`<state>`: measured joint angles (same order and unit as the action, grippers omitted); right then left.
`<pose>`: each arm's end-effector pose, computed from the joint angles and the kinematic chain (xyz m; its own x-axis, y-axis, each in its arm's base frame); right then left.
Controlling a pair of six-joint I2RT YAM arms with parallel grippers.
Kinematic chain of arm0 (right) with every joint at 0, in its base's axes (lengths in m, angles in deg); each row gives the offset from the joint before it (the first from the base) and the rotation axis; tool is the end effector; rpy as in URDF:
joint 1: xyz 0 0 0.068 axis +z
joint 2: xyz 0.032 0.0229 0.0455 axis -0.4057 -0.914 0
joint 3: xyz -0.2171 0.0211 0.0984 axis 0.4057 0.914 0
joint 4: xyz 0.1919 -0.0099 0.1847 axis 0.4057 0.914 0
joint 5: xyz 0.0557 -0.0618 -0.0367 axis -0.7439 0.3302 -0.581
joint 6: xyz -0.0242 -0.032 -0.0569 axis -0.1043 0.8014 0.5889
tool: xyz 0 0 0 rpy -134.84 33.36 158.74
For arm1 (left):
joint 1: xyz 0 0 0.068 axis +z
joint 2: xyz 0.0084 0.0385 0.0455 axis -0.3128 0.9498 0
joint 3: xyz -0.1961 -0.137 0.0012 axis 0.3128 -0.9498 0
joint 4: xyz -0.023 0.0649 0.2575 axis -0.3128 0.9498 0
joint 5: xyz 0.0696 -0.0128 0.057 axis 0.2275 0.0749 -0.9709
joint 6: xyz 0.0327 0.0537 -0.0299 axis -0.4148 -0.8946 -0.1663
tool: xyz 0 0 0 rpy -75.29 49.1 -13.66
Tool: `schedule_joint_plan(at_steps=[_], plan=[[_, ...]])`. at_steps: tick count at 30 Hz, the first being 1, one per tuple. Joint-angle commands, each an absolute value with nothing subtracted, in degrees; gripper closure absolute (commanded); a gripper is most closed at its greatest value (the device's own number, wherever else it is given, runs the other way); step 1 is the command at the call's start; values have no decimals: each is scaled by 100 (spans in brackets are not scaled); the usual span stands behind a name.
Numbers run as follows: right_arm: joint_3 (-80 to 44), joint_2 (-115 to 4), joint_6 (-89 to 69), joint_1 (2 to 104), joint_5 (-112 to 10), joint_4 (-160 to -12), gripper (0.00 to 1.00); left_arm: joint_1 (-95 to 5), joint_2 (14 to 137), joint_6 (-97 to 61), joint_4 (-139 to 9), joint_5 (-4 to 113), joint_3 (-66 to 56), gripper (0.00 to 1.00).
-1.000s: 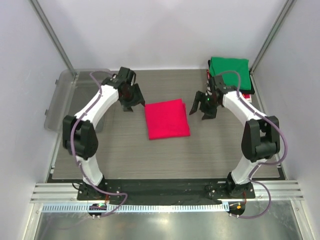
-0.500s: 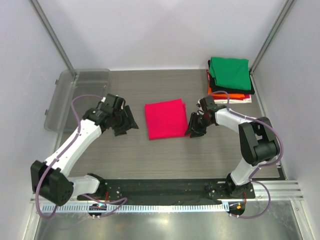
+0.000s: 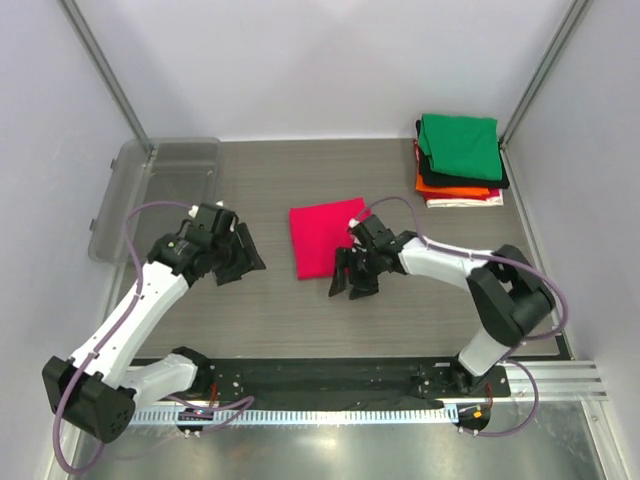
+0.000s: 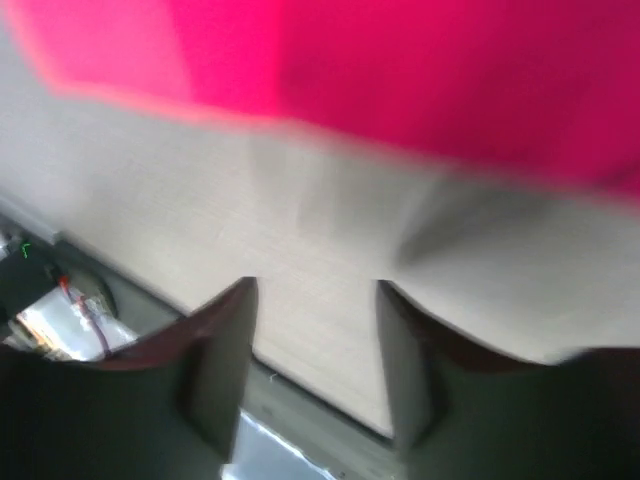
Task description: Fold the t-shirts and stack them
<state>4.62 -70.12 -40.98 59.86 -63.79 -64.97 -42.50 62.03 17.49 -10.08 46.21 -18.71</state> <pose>0.2499 0.2052 0.1026 -0.9883 -0.0040 -0.1524 -0.0824 0.8552 0.5116 0.2178 -0.0983 0.2501 -0.8201 -0.4374 -0.3690 -0.2819 0.8699 -0.4046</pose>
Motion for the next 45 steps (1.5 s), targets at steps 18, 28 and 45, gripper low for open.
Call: schedule_joint_plan(at_steps=[18, 28, 45], plan=[[-2411, -8213, -2647, 3774, -6465, -5976, 1, -4266, 4910, 298, -1546, 3752, -2601, 36], [-3475, -9787, -2646, 3597, -6922, -6337, 4, -4257, 4673, 272, -1616, 3515, -2671, 35], [-2228, -9876, -3191, 3606, -7897, -8121, 87, -4257, 4734, 254, -1634, 3515, -2689, 34]])
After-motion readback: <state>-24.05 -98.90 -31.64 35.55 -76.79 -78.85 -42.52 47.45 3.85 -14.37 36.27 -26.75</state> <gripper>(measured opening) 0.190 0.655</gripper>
